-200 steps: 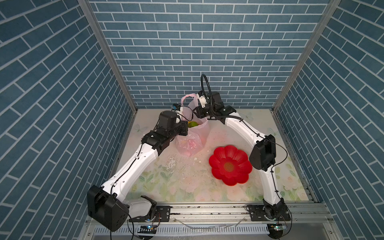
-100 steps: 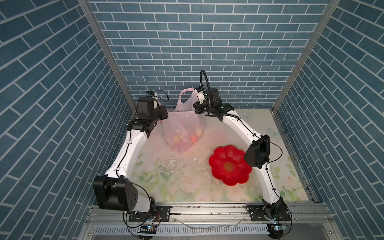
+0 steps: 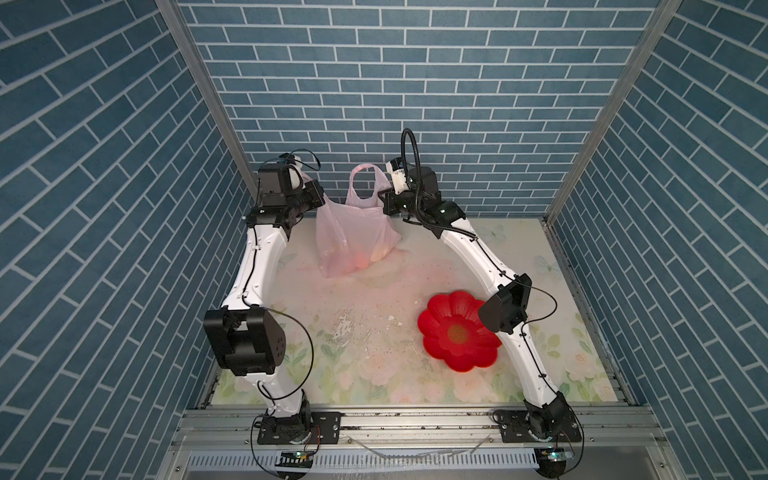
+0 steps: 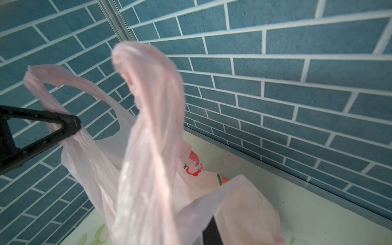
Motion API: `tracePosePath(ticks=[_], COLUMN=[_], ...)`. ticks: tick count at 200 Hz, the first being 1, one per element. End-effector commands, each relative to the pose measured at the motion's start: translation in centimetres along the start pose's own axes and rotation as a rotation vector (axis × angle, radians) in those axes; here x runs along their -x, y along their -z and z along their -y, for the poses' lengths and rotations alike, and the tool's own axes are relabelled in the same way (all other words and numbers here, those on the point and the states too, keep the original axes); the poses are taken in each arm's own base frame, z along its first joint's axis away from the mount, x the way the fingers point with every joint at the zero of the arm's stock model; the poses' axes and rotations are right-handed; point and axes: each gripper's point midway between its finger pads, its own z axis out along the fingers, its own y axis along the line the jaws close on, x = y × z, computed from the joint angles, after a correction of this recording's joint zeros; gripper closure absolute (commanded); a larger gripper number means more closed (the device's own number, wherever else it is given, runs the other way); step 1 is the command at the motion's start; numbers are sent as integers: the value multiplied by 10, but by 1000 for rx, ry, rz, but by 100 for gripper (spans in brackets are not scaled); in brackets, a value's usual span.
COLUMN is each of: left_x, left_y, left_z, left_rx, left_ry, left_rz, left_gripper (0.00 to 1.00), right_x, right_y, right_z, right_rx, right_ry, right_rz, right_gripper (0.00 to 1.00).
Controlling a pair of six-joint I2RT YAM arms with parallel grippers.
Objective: Take the fake fruits out of the plastic bag
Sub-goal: 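Pull the handles apart with both grippers to open the bag mouth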
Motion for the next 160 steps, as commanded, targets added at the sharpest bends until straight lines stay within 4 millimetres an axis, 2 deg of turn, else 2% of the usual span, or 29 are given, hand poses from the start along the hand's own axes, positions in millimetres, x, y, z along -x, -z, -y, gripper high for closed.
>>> tracePosePath(ticks=[1,16,23,41,45,49,75,95,127,146,151,160], left_x=[-18,-40,-52,-86,-94,-102,-157,-197,-236,-250,-254,-254], left_y=[23,37,44,67,72,78,118,146,191,212,214,229], left_z=[6,5,6,12,15,17,32,31,20,16,13,14], left_rx=[-13,-11,-23,-40,-39,-37,-14,30,90,101,113,101], left_ry=[19,46,64,85,84,80,41,43,75,106,115,123], left_rz=[-37,-66,-79,-117,-129,-140,-209,-257,-260,-262,-275,-248], left_gripper=[100,100,100,100,100,100,100,100,100,100,100,100], right_x=[-22,-49,-54,-88,-88,-98,-129,-153,-190,-208,-211,-213], right_y=[8,20,34,58,65,71,110,137,173,190,194,200], right_z=[-13,-24,-33,-46,-49,-52,-64,-73,-82,-84,-85,-87], right_rx=[29,10,-1,-41,-41,-39,-89,-112,-138,-154,-156,-161], right_ry=[-39,-19,-1,13,7,-4,-26,-50,-97,-127,-133,-138], right_rz=[-71,-119,-119,-167,-164,-180,-200,-225,-255,-276,-279,-275], right_gripper=[100,100,100,100,100,100,100,100,100,100,100,100])
